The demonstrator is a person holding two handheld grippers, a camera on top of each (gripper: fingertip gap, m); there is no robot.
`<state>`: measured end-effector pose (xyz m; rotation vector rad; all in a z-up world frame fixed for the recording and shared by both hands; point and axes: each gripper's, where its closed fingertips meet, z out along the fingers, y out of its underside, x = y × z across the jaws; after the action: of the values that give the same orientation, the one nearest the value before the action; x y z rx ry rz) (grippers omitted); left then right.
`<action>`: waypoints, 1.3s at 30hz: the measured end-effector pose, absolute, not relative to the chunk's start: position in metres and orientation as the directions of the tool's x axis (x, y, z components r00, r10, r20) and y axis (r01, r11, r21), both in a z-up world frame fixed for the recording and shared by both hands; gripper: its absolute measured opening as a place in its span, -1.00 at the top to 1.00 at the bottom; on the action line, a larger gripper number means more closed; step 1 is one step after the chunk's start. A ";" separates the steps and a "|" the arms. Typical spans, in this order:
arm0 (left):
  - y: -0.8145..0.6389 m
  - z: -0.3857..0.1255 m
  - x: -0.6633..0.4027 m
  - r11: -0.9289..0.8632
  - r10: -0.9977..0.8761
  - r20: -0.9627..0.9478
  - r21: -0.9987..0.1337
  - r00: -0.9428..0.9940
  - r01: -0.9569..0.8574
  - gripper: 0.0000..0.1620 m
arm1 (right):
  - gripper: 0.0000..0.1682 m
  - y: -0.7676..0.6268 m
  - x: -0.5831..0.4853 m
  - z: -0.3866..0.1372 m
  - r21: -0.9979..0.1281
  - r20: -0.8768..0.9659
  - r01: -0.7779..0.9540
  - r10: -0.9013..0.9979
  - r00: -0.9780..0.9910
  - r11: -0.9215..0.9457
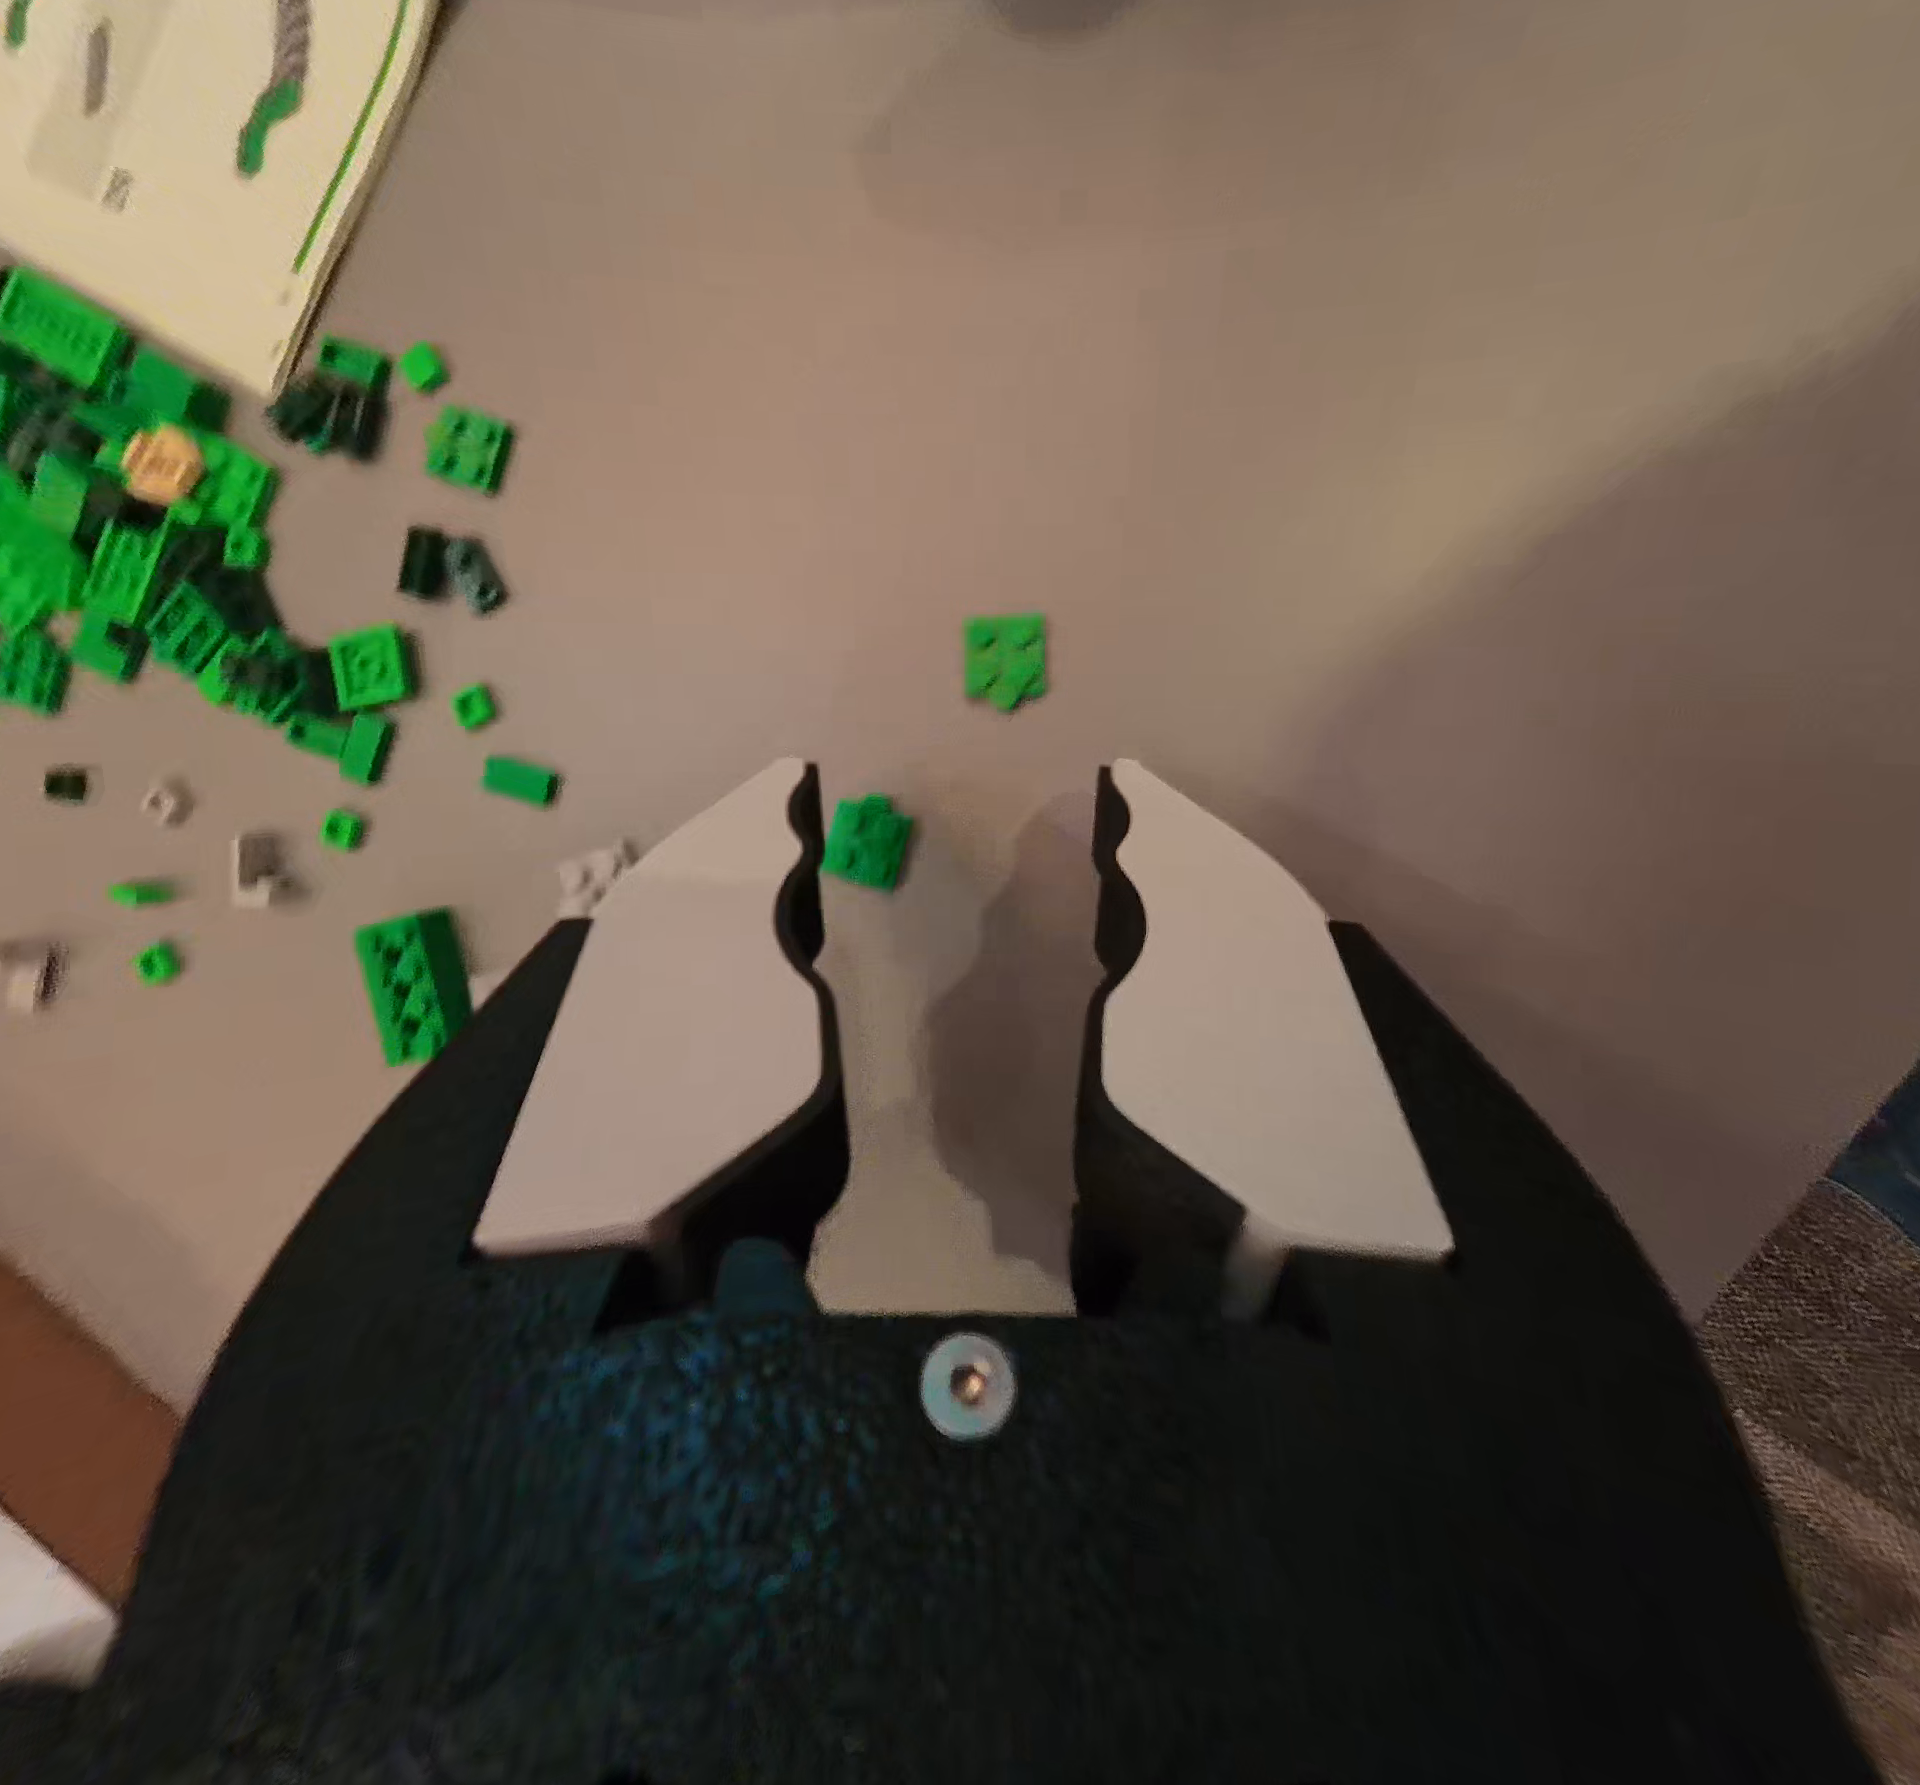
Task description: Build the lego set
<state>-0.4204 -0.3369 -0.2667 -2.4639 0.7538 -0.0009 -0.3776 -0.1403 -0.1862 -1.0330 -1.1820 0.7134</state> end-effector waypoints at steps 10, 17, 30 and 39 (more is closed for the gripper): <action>-0.345 -0.279 -0.431 -0.750 -0.451 0.080 -0.574 0.889 -0.329 0.33 | 1.00 -0.140 -0.377 -0.186 -0.923 0.382 0.060 0.887 0.260 0.380; -0.376 -0.276 -0.406 -0.793 -0.461 0.177 -0.522 0.870 -0.314 0.45 | 1.00 -0.140 -0.377 -0.186 -0.924 0.381 0.062 0.886 0.265 0.378; -0.343 -0.277 -0.434 -0.754 -0.423 0.076 -0.582 0.903 -0.304 0.23 | 1.00 -0.141 -0.378 -0.187 -0.926 0.376 0.063 0.890 0.258 0.373; -0.367 -0.282 -0.412 -0.785 -0.444 0.134 -0.535 0.886 -0.312 0.14 | 1.00 -0.141 -0.379 -0.188 -0.925 0.378 0.066 0.890 0.255 0.374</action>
<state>-0.4120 -0.3669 -0.2817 -2.5373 0.5480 -0.3458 -0.3786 -0.1409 -0.1876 -1.0458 -1.1840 0.7271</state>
